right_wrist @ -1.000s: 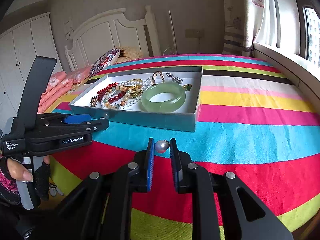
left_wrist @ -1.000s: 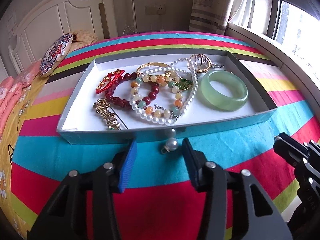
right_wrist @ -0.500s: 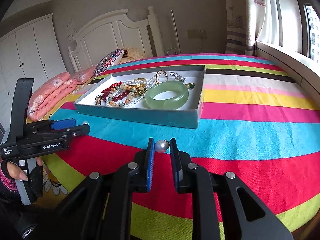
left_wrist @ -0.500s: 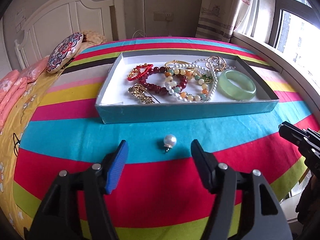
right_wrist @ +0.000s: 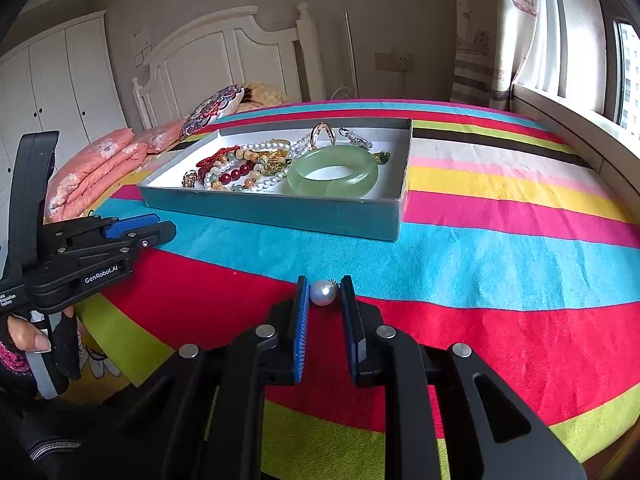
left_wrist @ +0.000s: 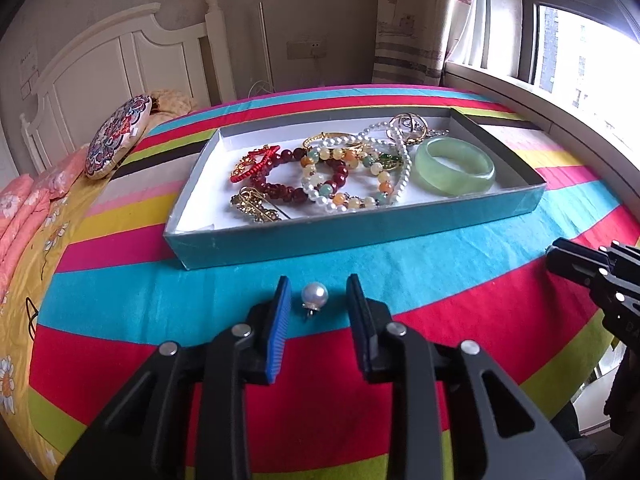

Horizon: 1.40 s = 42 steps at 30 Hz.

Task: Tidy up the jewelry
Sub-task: 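Grasp the other pearl earring with the left gripper while the right holds its earring, then carry both pearl earrings into the tray beside the jade bangle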

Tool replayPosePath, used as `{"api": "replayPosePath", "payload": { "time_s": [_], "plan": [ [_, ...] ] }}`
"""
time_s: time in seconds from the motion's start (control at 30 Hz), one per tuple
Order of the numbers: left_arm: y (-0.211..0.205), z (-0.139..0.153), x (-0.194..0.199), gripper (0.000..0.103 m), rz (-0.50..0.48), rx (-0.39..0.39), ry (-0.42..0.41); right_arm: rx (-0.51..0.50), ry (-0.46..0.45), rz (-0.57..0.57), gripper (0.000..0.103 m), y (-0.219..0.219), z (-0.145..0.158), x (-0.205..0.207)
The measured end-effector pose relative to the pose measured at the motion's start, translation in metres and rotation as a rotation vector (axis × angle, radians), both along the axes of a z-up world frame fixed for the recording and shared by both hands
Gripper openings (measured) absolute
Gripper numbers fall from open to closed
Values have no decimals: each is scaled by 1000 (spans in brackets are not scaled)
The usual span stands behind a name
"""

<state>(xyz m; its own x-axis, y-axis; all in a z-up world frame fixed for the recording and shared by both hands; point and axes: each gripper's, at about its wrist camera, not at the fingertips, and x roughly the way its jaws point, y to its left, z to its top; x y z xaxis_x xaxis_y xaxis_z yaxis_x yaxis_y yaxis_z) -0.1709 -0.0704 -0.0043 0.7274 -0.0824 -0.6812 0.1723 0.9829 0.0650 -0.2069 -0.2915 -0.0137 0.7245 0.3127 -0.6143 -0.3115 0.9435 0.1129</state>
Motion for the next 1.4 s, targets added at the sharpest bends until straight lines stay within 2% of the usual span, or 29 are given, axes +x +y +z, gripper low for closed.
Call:
{"api": "replayPosePath", "payload": {
  "time_s": [0.17, 0.5, 0.77, 1.03, 1.23, 1.4],
  "plan": [
    [-1, 0, -3, 13, -28, -10, -3, -76, -32, -4, 18, 10, -1, -3],
    [3, 9, -7, 13, -41, -50, -6, -52, -50, -5, 18, 11, 7, -5],
    [0, 42, -5, 13, -64, -76, -76, -47, -124, 1, 18, 13, 38, -4],
    [-31, 68, 14, 13, -133, -90, -127, -46, -175, 5, 18, 16, 61, 16],
    [-49, 76, 31, 13, -179, -118, -120, -12, -166, -5, 18, 11, 63, 35],
    [-53, 79, 55, 13, -208, -207, -69, -1, -149, -3, 18, 9, 62, 52]
  ]
}}
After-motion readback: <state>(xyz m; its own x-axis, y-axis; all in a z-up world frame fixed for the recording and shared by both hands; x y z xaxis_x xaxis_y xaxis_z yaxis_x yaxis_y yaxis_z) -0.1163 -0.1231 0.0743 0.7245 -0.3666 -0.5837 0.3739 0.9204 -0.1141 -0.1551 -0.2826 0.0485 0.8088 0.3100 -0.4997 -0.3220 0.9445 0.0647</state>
